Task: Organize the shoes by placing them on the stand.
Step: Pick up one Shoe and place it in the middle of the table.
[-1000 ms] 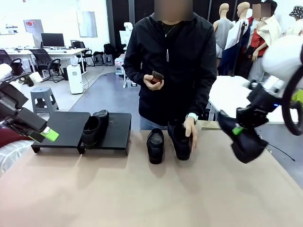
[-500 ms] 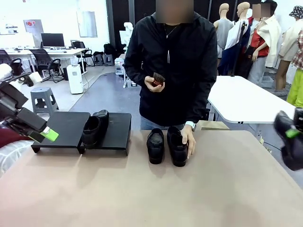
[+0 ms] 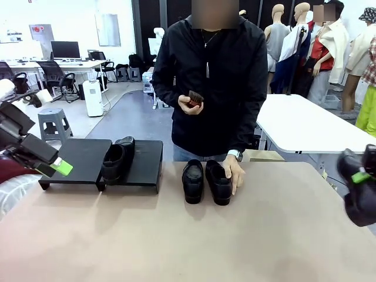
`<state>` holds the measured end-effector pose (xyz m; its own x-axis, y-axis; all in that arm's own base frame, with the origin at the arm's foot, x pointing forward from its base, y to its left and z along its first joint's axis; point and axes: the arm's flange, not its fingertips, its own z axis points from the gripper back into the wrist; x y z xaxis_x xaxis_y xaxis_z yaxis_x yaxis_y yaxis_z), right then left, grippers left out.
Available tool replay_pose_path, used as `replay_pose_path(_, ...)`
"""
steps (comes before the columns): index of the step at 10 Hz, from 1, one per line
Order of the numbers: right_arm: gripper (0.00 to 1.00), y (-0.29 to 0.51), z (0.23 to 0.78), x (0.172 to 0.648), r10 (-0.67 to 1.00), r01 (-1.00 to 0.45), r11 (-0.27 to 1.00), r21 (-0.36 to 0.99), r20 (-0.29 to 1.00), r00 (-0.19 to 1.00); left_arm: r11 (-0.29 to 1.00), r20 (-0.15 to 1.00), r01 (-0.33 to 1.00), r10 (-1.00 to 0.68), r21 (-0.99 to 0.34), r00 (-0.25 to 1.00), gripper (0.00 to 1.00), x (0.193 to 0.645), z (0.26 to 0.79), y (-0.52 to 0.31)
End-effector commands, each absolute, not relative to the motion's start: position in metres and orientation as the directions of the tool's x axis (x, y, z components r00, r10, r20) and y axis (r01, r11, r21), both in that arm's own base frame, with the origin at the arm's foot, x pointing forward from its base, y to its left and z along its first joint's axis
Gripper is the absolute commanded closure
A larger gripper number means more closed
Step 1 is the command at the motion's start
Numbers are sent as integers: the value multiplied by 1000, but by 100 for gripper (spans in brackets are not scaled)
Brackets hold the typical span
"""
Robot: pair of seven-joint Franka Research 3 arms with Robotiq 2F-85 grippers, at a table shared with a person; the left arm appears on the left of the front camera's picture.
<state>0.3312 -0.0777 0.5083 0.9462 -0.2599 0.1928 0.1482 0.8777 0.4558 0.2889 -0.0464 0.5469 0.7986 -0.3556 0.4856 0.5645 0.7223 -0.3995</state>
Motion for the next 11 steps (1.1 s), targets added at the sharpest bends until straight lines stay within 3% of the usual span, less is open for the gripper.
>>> replay_pose_path(1, 100, -3, 531, 321, -162, 84, 869, 488, 120, 980, 707, 492, 572, -353, -416, 796, 0, 290, 548, -46)
replay_pose_path(5, 100, 133, 508, 323, 154, -140, 870, 473, 9, 988, 707, 492, 572, -353, -416, 796, 0, 290, 548, -46)
replay_pose_path(8, 100, 212, 474, 337, 299, -269, 850, 454, 7, 954, 707, 492, 572, -353, -416, 796, 0, 290, 548, -46)
replay_pose_path(11, 100, 280, 429, 373, 280, -232, 828, 511, -18, 960, 707, 492, 572, -353, -416, 796, 0, 290, 548, -46)
